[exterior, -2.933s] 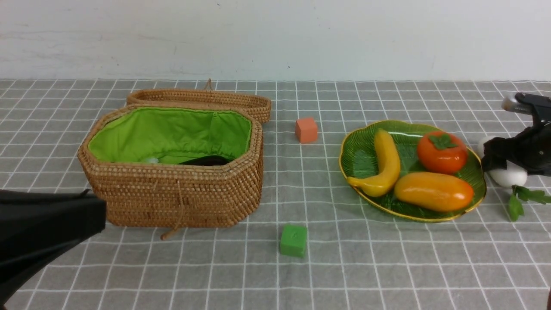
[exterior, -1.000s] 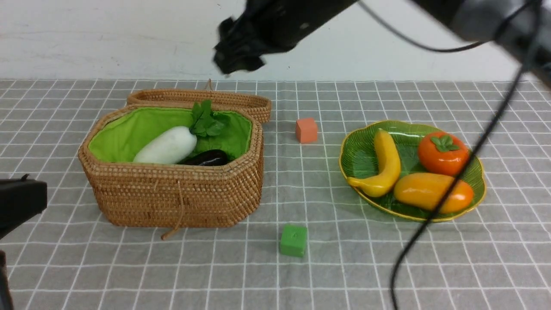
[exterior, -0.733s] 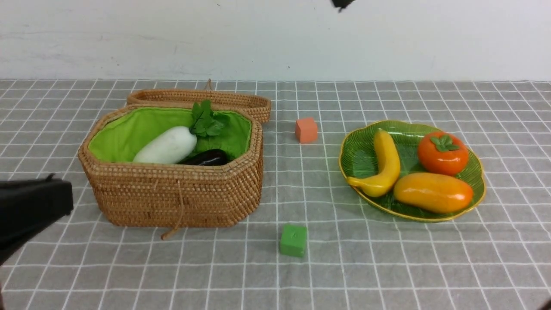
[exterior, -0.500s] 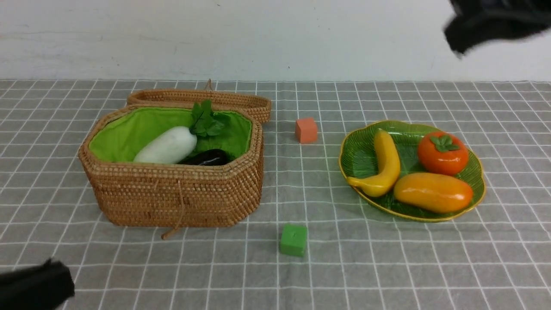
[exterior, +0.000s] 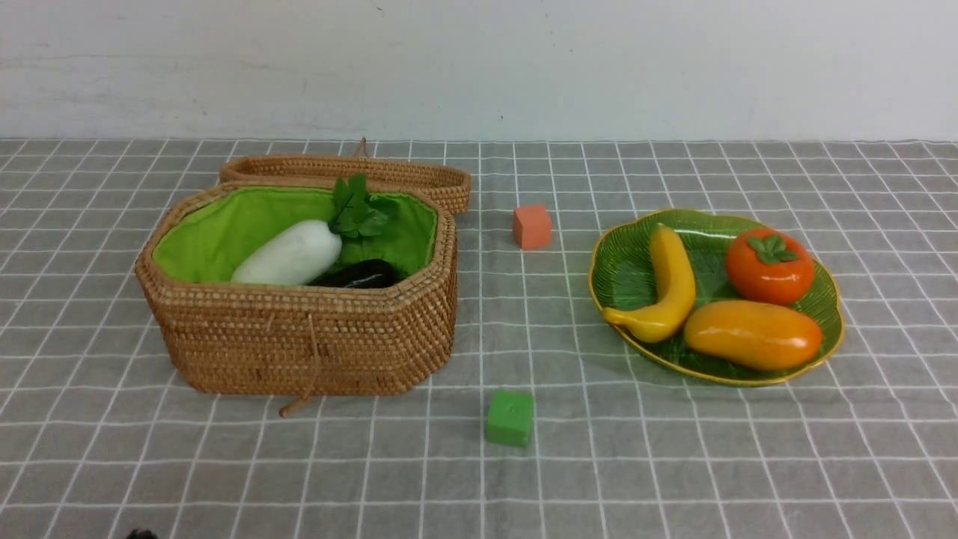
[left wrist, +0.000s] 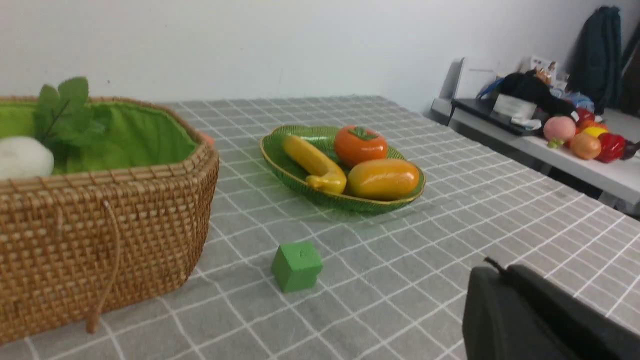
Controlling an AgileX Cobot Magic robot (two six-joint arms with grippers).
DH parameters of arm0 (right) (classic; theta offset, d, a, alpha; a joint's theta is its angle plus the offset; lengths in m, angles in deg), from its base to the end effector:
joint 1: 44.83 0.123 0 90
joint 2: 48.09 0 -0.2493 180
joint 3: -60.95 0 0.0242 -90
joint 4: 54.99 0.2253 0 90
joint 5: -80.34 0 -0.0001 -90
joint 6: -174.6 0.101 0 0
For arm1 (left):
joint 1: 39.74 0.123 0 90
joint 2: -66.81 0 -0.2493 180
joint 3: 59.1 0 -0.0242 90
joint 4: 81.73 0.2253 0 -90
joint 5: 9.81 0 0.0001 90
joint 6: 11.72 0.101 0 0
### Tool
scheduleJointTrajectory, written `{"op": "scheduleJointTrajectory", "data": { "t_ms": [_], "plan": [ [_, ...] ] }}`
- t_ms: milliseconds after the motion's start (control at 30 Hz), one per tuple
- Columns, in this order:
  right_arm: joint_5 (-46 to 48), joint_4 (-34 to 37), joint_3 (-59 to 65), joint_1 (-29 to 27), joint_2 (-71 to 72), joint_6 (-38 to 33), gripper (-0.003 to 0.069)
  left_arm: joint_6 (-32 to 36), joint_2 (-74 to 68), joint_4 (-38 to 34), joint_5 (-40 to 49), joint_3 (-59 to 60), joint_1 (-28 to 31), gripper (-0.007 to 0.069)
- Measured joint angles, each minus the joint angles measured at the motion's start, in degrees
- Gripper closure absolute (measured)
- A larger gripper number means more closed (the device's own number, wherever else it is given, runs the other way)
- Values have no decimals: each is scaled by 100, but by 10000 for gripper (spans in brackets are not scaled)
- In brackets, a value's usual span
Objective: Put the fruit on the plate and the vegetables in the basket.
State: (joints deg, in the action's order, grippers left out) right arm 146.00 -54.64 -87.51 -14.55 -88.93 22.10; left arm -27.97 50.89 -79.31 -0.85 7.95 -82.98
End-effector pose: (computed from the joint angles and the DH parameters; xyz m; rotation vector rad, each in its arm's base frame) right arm 0.0742 0.0440 0.3021 -0.0593 2.4630 0.4635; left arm 0.0601 -0.0556 0.2395 0.4155 1.6056 -0.7617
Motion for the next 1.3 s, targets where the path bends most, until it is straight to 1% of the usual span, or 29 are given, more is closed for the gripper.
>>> {"op": "scheduleJointTrajectory", "data": {
  "t_ms": [167, 367, 533, 600, 633, 700, 733, 767, 800, 833, 867, 900, 933, 1000, 1067, 1167, 1300],
  "plan": [
    [-480, -212, 382, 0, 371, 12, 658, 0, 0, 0, 282, 24, 0, 638],
    [-469, -256, 483, 0, 447, 12, 654, 0, 0, 0, 610, 48, 0, 638],
    [-446, -279, 480, 0, 447, 12, 651, 0, 0, 0, 694, 48, 0, 636],
    [-491, -443, 492, -20, 479, 12, 651, 0, 0, 0, 694, 48, 0, 636],
    [-691, -677, 566, -164, 557, 5, 651, 0, 0, 0, 700, 48, 0, 634],
    [-1492, -892, 967, -771, 815, -301, 661, 0, 0, 0, 700, 48, 0, 634],
    [-1584, -893, 1024, -846, 847, -404, 662, 0, 0, 0, 700, 48, 0, 634],
    [-2315, -877, 1573, -1443, 1105, -819, 672, 0, 0, 0, 700, 48, 0, 634],
    [-2752, -793, 1900, -1887, 1280, -1066, 675, 0, 0, 0, 700, 48, 0, 634],
    [-3489, -636, 2423, -2370, 1620, -1412, 676, 0, 0, 0, 700, 48, 0, 634],
    [-3587, -610, 2508, -2444, 1674, -1465, 676, 0, 0, 0, 700, 48, 0, 634],
    [-4248, -366, 3261, -2911, 2102, -1880, 676, 0, 0, 8, 700, 48, 0, 634],
    [-4504, -237, 3553, -3101, 2315, -2019, 676, 0, 0, 8, 700, 48, 0, 634],
    [-4896, -98, 4200, -3300, 2845, -2239, 676, 0, 0, 8, 700, 48, 0, 632],
    [-4964, -34, 4463, -3352, 3096, -2303, 676, 0, 0, 8, 700, 48, 0, 630],
    [-4601, -34, 4599, -3361, 3248, -2362, 676, 0, 5, 13, 727, 48, 0, 627],
    [-4481, -34, 4581, -3350, 3248, -2418, 676, 0, 5, 22, 754, 54, 0, 624]
  ]
}}
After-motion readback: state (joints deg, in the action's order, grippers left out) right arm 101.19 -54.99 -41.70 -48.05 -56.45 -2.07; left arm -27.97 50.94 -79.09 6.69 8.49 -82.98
